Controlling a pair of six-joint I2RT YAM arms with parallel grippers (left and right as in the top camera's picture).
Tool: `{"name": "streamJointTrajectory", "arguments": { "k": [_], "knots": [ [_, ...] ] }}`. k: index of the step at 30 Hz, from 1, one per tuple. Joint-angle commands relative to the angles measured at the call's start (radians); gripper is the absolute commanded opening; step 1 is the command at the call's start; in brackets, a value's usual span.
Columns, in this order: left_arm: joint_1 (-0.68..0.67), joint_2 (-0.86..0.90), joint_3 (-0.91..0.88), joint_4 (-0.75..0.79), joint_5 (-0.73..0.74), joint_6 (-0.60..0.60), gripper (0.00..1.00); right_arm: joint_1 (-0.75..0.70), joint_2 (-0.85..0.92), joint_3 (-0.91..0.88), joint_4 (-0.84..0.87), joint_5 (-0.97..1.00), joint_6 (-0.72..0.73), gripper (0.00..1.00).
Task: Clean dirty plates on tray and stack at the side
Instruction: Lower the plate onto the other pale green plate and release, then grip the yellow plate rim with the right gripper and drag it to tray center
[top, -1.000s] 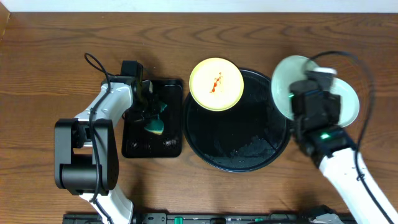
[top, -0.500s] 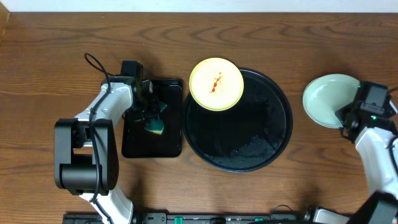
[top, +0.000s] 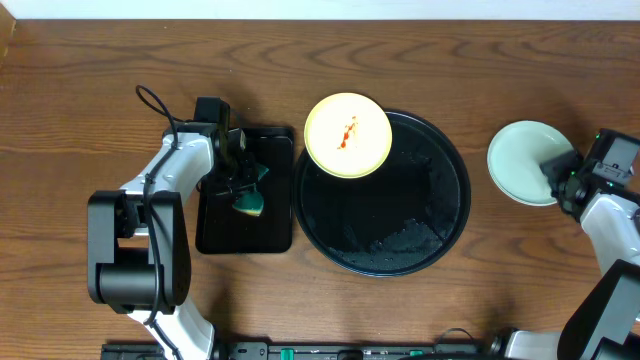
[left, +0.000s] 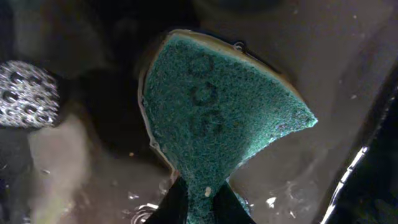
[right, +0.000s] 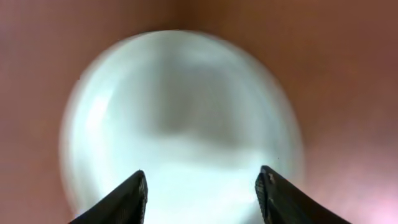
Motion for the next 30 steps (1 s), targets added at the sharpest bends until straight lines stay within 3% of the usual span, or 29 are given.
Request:
{"name": "streamJointTrajectory", "arguments": {
  "k": [1, 7, 15, 23, 30],
  "knots": [
    [-0.005, 0.052, -0.016, -0.013, -0.014, 0.016, 0.07, 0.032, 0.002, 0.013, 0.059, -0.325, -0.149, 0.54],
    [-0.005, 0.052, -0.016, -0.013, -0.014, 0.017, 0.07, 0.204, 0.002, 0.013, 0.110, -0.416, -0.261, 0.59],
    [-0.005, 0.052, -0.016, -0.014, -0.014, 0.017, 0.07, 0.497, 0.002, 0.021, 0.131, -0.254, -0.401, 0.66],
    [-0.005, 0.052, -0.016, -0.014, -0.014, 0.017, 0.07, 0.595, 0.114, 0.256, -0.099, -0.208, -0.411, 0.66],
    [-0.005, 0.052, -0.016, -0.014, -0.014, 0.017, 0.07, 0.644, 0.285, 0.390, -0.081, -0.226, -0.407, 0.59]
  ]
}}
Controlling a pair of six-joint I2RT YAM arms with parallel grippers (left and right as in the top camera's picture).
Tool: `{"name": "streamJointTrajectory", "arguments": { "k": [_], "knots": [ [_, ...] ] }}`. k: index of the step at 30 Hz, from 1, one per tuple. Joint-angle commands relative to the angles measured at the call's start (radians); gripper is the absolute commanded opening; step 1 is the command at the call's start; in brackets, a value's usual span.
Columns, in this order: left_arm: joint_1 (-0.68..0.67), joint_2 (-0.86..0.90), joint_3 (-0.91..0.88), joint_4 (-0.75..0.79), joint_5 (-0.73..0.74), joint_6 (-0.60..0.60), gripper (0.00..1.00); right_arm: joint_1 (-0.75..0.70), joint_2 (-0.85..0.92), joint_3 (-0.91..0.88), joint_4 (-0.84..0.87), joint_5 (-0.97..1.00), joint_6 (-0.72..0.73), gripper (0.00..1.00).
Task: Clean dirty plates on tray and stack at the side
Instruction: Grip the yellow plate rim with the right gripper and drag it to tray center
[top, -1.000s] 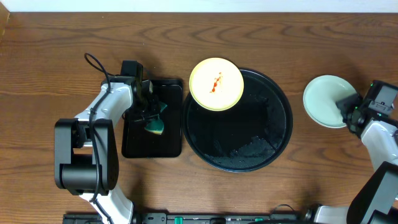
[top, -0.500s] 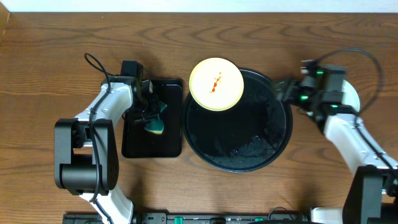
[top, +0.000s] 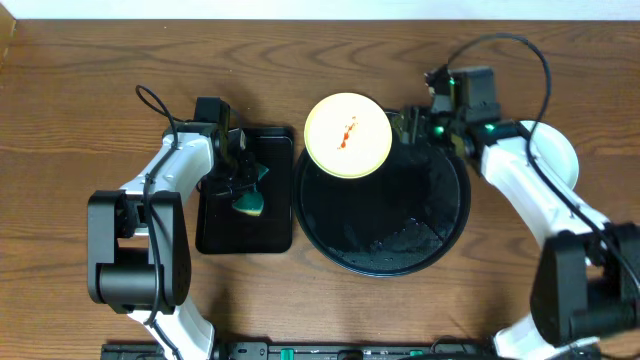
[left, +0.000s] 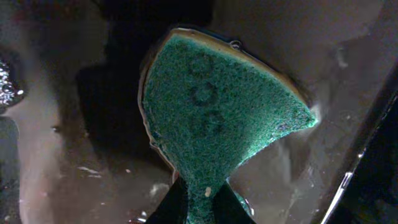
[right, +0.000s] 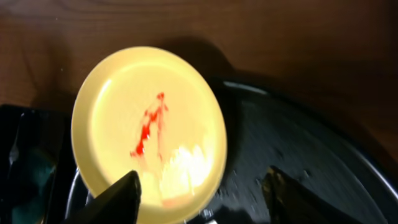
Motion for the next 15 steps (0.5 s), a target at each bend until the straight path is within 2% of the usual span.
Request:
{"name": "streamJointTrajectory", "arguments": {
  "k": [1, 5, 12, 15],
  "knots": [
    [-0.005, 0.052, -0.016, -0.014, -0.014, 0.017, 0.07, 0.023, 0.087, 0.035, 0.034, 0.003, -0.013, 0.55],
    [-0.005, 0.052, -0.016, -0.014, -0.014, 0.017, 0.07, 0.024, 0.169, 0.035, 0.110, 0.003, 0.067, 0.45],
    [-0.005, 0.052, -0.016, -0.015, -0.014, 0.017, 0.08, 0.030, 0.249, 0.034, 0.179, -0.025, 0.113, 0.38],
    [-0.005, 0.052, -0.016, -0.014, -0.014, 0.017, 0.07, 0.038, 0.249, 0.034, 0.179, -0.027, 0.113, 0.22]
  ]
}}
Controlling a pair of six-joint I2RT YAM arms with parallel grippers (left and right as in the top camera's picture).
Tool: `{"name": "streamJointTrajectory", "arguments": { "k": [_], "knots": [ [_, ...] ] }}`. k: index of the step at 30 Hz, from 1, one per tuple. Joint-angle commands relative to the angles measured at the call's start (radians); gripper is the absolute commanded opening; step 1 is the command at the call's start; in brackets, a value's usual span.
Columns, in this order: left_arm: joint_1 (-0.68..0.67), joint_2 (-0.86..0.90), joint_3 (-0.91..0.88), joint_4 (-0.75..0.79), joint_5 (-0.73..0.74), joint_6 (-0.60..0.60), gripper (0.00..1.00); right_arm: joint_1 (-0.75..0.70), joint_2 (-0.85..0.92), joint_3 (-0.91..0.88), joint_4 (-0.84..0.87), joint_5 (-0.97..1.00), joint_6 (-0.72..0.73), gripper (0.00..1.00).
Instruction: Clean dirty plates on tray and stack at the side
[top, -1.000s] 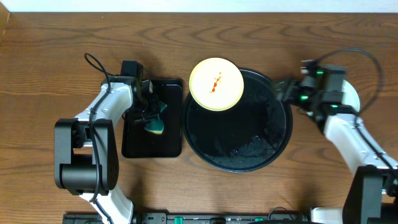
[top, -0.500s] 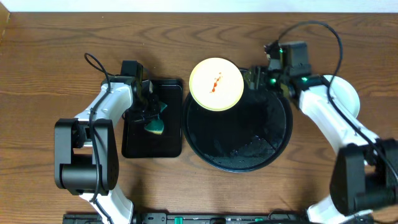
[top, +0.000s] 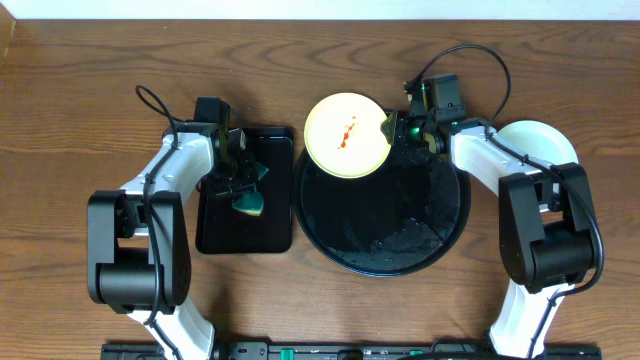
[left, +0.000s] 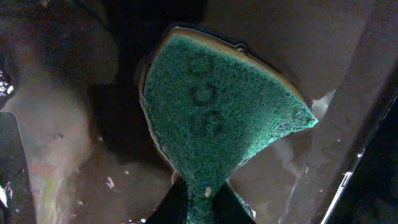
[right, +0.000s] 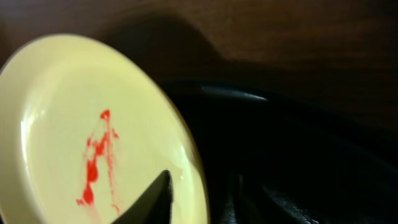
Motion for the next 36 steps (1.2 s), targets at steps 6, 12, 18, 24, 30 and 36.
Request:
{"name": "streamJointTrajectory", "arguments": {
  "k": [6, 12, 18, 24, 30, 36],
  "knots": [
    [-0.005, 0.052, -0.016, -0.021, -0.014, 0.017, 0.07, 0.031, 0.005, 0.012, -0.044, -0.017, 0.017, 0.01],
    [-0.005, 0.052, -0.016, -0.034, -0.014, 0.017, 0.08, 0.031, -0.008, 0.012, -0.144, -0.016, 0.018, 0.01],
    [-0.005, 0.052, -0.016, -0.035, -0.014, 0.017, 0.07, 0.030, -0.121, 0.012, -0.377, 0.038, 0.007, 0.01],
    [-0.005, 0.052, -0.016, -0.032, -0.014, 0.017, 0.07, 0.031, -0.245, 0.012, -0.607, 0.104, -0.035, 0.01],
    [-0.005, 0.052, -0.016, -0.032, -0.014, 0.017, 0.07, 0.031, -0.251, 0.008, -0.681, 0.157, -0.036, 0.11],
    [-0.005, 0.052, -0.016, -0.033, -0.014, 0.017, 0.07, 0.031, -0.246, 0.008, -0.655, 0.168, -0.036, 0.80]
  ]
}}
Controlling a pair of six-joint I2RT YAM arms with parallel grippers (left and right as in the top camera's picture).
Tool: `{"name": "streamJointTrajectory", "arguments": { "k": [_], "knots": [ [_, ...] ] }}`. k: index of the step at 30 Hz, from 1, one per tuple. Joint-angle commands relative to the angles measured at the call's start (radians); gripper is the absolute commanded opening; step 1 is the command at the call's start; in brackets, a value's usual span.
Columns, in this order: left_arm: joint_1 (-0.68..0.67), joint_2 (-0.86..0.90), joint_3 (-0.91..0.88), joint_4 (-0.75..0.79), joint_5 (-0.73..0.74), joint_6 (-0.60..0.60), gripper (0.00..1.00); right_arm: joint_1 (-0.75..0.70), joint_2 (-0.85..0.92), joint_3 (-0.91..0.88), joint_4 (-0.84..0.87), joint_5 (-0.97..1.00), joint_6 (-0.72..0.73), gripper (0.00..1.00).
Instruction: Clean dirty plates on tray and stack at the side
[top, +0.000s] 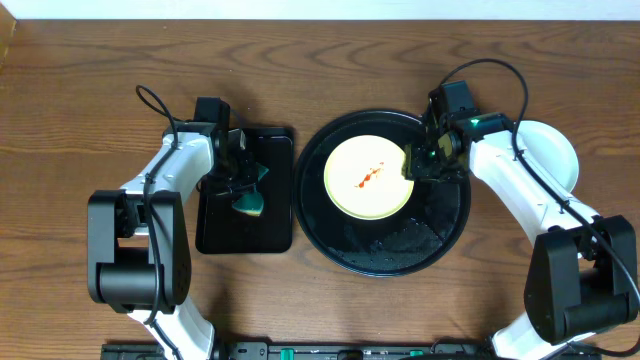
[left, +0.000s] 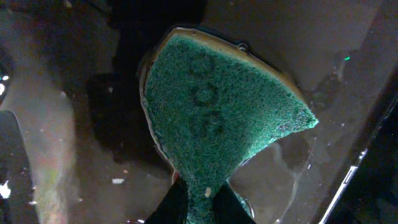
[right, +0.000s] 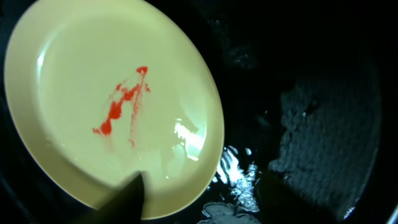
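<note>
A yellow plate (top: 368, 178) with a red smear (right: 118, 106) lies flat in the middle of the round black tray (top: 440, 240). My right gripper (top: 418, 163) is at the plate's right edge, open. One finger (right: 127, 199) overlaps the plate's rim and the other is dark against the tray. My left gripper (top: 243, 180) is shut on a green sponge (left: 211, 106) and holds it in the wet black rectangular basin (top: 270, 235).
A clean pale plate (top: 548, 150) sits on the wood to the right of the tray, partly under my right arm. Water and foam lie on the tray's floor (right: 236, 180). Brown table surrounds both trays.
The yellow plate was propped on the tray's far-left rim and now lies flat in the tray's middle. My right gripper has moved with it, toward the near side. The left arm is unchanged.
My right gripper first hung open over the pale plate at the right. Then it was at the tray's far side beside the stained yellow plate, then at that plate's rim. The plate is now in the tray's middle. My left gripper held the sponge in the basin throughout.
</note>
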Motion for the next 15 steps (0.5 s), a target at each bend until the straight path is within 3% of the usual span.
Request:
{"name": "streamJointTrajectory", "arguments": {
  "k": [1, 8, 11, 15],
  "knots": [
    [-0.005, 0.050, -0.018, -0.023, -0.014, 0.017, 0.07, 0.006, 0.007, -0.002, 0.013, 0.019, -0.009, 0.99],
    [-0.005, 0.050, -0.019, -0.022, -0.014, 0.017, 0.07, 0.004, 0.007, -0.002, 0.066, 0.049, -0.009, 0.99],
    [-0.005, 0.050, -0.018, -0.022, -0.014, 0.017, 0.07, 0.008, 0.013, -0.003, 0.075, 0.052, -0.009, 0.83],
    [-0.005, 0.050, -0.018, -0.022, -0.014, 0.017, 0.07, 0.014, 0.034, -0.024, 0.100, 0.053, -0.008, 0.73]
  ]
}}
